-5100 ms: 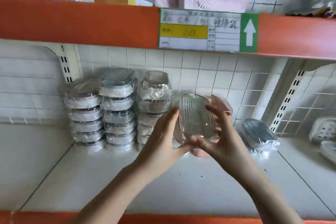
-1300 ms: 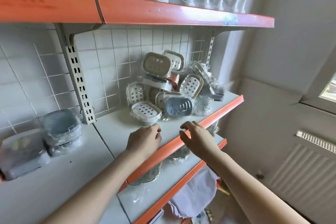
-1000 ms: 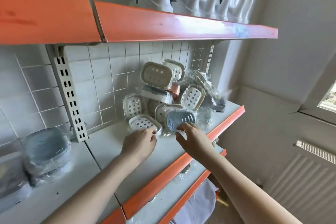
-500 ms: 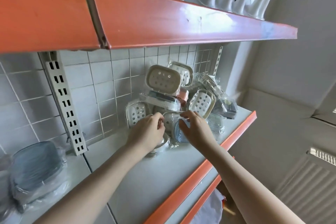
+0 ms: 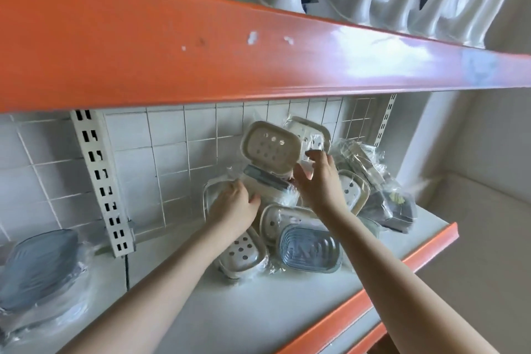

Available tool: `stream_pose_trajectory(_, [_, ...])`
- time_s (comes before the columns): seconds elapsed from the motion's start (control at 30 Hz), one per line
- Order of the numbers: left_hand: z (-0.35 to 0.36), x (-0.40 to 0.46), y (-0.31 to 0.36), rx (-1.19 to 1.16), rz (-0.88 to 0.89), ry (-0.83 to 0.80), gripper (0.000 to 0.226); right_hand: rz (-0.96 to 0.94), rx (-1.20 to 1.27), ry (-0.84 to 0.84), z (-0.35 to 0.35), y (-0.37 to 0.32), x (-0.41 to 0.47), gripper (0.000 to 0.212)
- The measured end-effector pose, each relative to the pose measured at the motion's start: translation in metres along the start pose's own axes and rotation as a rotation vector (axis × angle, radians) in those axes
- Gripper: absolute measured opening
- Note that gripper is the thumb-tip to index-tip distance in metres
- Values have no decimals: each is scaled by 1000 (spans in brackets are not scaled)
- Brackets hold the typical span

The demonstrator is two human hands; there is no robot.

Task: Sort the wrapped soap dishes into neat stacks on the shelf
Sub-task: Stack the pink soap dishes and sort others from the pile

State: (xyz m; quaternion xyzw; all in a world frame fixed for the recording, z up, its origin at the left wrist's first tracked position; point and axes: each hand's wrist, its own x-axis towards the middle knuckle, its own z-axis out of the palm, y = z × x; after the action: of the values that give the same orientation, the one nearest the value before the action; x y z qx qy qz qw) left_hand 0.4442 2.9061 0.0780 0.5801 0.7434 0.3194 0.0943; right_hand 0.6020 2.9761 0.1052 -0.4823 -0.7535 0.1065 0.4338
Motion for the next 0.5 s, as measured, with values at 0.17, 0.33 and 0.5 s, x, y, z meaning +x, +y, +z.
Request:
stream_pose_trajectory(0.17, [11,18,21,-345,-257,74,52,3,77,-35,9,9,34,53])
stream_pose_trajectory(0.33, [25,30,34,-438,-335,172,54,-26,161,-160,20,12,52,51])
stream_pose_trajectory(0.5, [38,33,42,-560,-321,250,66,-35,212,-258,25,12,67,44])
